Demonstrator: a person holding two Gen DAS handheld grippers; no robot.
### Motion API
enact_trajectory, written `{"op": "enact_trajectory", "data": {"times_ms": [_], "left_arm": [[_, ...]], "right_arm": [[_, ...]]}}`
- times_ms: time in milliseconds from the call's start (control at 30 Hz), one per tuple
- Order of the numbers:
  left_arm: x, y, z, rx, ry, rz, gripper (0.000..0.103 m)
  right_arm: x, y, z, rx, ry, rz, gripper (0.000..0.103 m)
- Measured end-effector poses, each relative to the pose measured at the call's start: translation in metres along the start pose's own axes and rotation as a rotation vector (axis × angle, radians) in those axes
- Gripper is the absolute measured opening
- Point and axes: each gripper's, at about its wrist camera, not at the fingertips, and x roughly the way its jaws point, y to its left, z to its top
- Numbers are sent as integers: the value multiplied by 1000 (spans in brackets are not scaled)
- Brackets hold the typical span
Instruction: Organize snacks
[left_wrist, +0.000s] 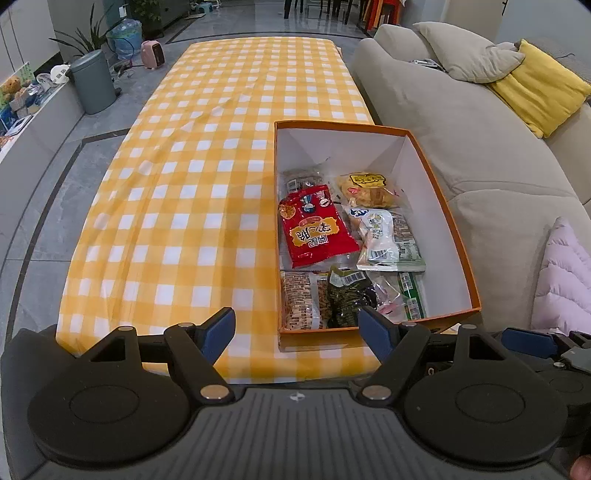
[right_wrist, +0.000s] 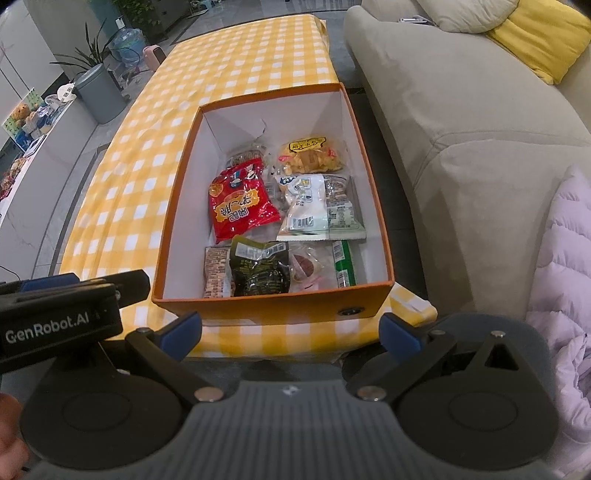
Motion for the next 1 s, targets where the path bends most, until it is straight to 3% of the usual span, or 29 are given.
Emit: {"op": "enact_trajectory", "data": {"times_ms": [1000], "left_arm": [[3, -3, -2, 17, -2, 9, 89]], "right_arm": [[2, -1, 1, -5, 10, -6, 99]]}}
